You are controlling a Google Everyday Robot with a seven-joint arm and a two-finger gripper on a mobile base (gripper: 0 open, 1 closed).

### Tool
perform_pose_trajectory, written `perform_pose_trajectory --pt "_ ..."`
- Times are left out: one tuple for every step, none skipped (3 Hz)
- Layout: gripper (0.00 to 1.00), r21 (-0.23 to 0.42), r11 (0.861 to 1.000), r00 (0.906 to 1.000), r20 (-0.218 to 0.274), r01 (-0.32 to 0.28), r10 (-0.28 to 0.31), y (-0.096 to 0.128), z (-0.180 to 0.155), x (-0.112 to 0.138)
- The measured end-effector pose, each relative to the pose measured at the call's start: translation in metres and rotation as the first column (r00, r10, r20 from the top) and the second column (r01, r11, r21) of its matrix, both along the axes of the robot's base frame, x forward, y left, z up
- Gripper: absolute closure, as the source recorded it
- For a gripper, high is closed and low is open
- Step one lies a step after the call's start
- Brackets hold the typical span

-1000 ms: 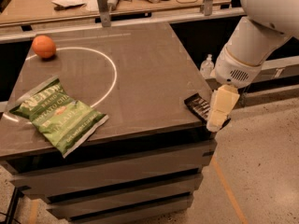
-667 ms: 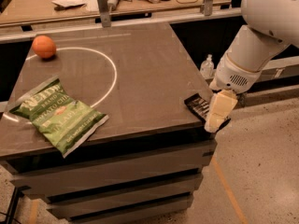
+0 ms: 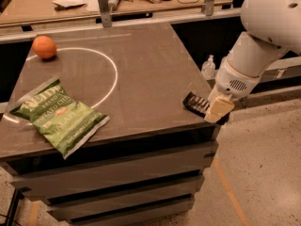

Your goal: Move rxbar chocolate near green jalapeno chip bag

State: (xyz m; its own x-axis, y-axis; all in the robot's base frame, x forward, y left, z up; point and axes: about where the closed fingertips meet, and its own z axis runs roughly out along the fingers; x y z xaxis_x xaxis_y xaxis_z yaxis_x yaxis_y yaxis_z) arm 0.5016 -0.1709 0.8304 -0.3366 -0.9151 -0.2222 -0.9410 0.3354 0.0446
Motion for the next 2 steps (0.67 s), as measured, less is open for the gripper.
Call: perform_pose_trajectory --pt "0.88 0.000 1.000 1.0000 0.000 0.000 0.000 0.0001 0.0034 0.0000" --pt "1.00 -0.018 1.000 0.9997 0.018 -0.017 0.018 0.0050 0.0071 0.0008"
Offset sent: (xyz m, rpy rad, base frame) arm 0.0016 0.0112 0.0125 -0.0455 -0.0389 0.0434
